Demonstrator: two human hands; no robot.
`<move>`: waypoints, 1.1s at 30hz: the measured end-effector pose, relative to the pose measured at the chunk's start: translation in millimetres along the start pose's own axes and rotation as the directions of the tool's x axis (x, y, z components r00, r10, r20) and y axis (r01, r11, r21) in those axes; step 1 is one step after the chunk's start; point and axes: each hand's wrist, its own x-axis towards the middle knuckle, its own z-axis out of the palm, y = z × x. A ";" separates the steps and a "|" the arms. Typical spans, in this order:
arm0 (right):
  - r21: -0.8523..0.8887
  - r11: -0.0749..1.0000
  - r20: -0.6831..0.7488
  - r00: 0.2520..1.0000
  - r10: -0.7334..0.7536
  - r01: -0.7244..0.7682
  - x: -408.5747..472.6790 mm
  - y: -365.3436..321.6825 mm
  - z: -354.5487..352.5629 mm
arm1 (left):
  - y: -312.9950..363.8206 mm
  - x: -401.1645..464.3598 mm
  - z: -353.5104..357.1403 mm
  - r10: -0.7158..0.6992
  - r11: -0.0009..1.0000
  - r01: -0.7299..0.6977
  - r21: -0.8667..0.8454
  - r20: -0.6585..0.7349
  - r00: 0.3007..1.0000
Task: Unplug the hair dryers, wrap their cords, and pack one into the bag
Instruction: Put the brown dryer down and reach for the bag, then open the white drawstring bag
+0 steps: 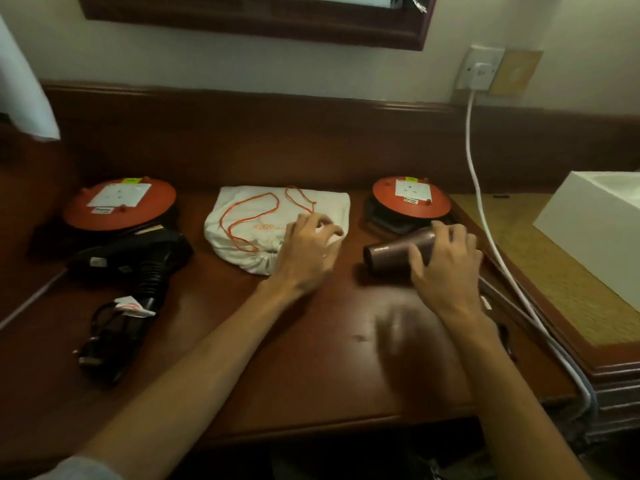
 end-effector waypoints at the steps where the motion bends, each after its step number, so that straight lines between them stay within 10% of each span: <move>1: 0.102 0.992 -0.010 0.998 -0.070 0.070 -2.3 -18.8 6.8 | -17.4 -6.0 -10.5 -0.055 0.997 0.058 0.043 -0.067 0.996; 7: 0.529 0.841 0.208 0.942 -0.262 0.117 3.6 -112.4 80.9 | -82.7 -37.2 -44.3 -0.324 0.918 0.350 0.189 -0.158 0.933; 18: 0.468 0.869 0.383 0.849 -0.364 0.161 42.8 -121.6 157.8 | -101.7 -33.7 -31.3 -0.364 0.919 0.345 0.192 0.075 0.928; 33: 0.420 0.897 0.346 0.889 -0.299 0.138 41.3 -136.6 154.8 | -76.4 -32.2 -38.9 -0.468 0.883 0.467 -0.035 -0.036 0.883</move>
